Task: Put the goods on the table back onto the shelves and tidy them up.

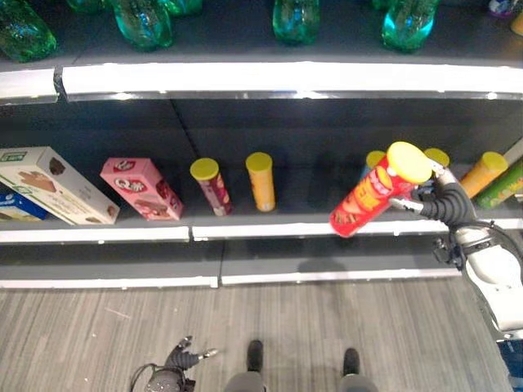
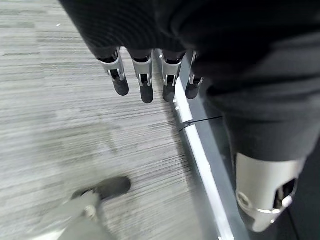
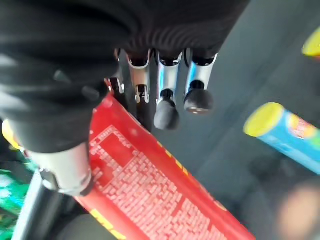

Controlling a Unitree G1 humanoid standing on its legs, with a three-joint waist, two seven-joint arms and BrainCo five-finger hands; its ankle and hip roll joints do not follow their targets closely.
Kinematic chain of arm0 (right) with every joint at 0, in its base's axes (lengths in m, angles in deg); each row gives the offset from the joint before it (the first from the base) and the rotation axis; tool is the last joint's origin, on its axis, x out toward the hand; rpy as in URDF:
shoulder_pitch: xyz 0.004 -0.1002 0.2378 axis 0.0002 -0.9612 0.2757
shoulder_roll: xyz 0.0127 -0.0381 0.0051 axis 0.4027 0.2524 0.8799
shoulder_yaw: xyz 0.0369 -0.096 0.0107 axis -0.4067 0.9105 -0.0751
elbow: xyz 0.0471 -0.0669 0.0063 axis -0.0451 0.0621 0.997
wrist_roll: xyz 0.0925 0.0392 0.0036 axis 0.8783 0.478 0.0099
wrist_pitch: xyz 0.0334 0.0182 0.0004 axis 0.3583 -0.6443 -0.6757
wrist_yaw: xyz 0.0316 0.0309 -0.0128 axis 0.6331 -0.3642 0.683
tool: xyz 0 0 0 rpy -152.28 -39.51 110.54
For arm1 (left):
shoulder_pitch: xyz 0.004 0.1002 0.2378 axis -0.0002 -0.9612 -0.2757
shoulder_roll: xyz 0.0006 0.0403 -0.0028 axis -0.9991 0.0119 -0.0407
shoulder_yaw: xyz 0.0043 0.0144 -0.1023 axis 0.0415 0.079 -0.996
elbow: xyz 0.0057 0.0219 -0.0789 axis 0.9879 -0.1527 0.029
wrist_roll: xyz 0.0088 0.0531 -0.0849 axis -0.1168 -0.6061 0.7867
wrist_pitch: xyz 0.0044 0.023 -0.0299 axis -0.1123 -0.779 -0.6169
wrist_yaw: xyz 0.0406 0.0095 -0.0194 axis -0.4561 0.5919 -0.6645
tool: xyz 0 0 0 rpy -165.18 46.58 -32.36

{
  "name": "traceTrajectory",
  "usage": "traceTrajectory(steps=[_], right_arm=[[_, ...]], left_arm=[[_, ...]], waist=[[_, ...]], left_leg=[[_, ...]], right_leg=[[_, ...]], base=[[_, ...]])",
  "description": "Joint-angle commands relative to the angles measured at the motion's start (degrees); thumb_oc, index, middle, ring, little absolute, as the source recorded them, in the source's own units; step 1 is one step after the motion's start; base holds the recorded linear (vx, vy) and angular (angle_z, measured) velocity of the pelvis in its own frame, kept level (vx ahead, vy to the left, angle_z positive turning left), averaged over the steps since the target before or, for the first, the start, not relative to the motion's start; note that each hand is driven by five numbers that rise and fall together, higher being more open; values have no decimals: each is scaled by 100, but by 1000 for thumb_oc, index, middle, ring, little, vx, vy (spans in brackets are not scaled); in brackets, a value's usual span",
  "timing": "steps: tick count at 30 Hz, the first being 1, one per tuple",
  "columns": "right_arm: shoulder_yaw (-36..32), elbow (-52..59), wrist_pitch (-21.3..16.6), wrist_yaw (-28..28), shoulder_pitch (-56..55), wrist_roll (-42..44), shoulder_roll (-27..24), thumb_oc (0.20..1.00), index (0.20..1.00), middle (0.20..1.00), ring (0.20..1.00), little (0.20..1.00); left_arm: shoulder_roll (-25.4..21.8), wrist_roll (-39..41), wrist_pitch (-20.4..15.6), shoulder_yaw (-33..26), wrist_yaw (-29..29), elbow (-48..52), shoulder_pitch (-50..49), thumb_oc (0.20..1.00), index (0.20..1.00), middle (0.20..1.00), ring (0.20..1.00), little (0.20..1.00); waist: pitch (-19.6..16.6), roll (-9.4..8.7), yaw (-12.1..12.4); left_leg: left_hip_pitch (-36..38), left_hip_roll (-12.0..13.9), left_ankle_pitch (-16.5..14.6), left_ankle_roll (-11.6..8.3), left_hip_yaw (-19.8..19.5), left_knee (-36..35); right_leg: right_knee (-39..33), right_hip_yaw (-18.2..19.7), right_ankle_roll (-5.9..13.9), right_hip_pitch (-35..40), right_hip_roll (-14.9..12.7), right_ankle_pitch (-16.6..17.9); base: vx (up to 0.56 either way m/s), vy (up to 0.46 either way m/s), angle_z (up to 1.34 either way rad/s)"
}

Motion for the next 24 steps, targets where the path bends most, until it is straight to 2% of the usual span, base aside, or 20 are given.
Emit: traceTrajectory(steps=[1,9,14,24], right_arm=[[-59,39,-198,225,526,-120,-304,200,200,200,200,200],[261,-471,-115,423,869,-424,-306,200,200,200,200,200],[521,-755,-84,657,1396,-615,-342,200,200,200,200,200],[701,-1126,-68,921,1968,-685,-393,200,200,200,200,200]], left_arm=[[-35,171,-129,40,175,-262,190,1000,1000,1000,1000,1000],[-39,212,-124,99,206,-172,84,1000,1000,1000,1000,1000],[-81,326,-126,182,234,67,19,1000,1000,1000,1000,1000],[-142,456,-143,335,212,331,30,1000,1000,1000,1000,1000]], waist=[[-105,258,142],[125,319,280],[354,402,464],[541,521,665]], left_leg=[[-204,231,-325,-171,100,131],[-518,275,-201,-225,-52,127],[-728,258,-154,-221,-219,187],[-1004,180,-121,-199,-444,259]], right_leg=[[297,-210,204,101,-163,-562],[260,-427,174,-11,-123,-539],[311,-554,149,-82,-116,-572],[359,-727,146,-168,-129,-611]], base=[[-4,-38,18],[-3,-32,14],[0,-29,14],[10,-16,13]])
